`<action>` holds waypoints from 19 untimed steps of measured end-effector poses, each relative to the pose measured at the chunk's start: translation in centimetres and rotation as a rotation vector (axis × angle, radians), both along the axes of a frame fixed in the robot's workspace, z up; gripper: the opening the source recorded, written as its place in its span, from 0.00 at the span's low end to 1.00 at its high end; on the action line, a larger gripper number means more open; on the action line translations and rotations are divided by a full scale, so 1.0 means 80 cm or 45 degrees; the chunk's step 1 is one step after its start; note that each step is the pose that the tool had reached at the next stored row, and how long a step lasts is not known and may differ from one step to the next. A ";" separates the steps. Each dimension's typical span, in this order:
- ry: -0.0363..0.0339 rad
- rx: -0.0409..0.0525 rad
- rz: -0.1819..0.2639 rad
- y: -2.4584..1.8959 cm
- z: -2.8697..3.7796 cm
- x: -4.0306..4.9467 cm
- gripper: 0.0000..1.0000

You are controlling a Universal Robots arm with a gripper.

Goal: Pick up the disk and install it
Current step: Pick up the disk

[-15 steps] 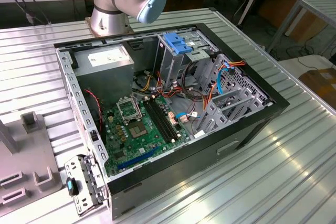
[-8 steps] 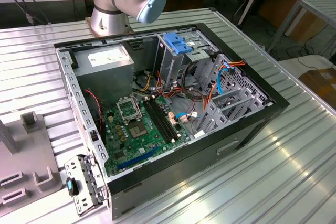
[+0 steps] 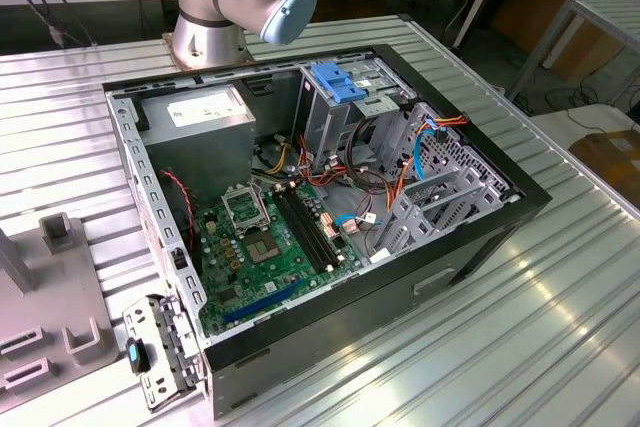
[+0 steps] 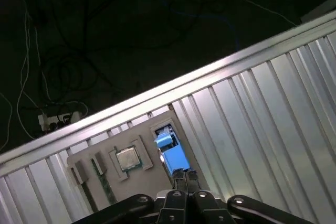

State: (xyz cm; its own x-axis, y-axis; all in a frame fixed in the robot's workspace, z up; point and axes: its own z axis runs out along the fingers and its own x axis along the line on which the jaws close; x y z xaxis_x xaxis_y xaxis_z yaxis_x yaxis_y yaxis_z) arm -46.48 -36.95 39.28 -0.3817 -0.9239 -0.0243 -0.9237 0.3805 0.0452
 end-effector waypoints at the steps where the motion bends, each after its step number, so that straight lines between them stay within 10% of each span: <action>1: -0.0001 0.000 0.056 0.0000 0.0000 0.000 0.11; 4: 0.0001 -0.001 0.210 0.0000 -0.0001 0.000 0.11; 11: 0.0006 -0.021 0.372 0.0000 -0.0001 0.000 0.11; 17: -0.0201 -0.113 0.438 0.0002 -0.0002 0.000 0.11; 19: -0.0531 -0.151 0.439 0.0013 -0.0003 0.000 0.11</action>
State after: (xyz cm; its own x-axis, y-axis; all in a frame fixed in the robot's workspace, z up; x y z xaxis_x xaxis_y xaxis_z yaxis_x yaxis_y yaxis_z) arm -46.49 -36.85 39.25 -0.0481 -0.9955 0.0820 -0.9987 0.0465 -0.0209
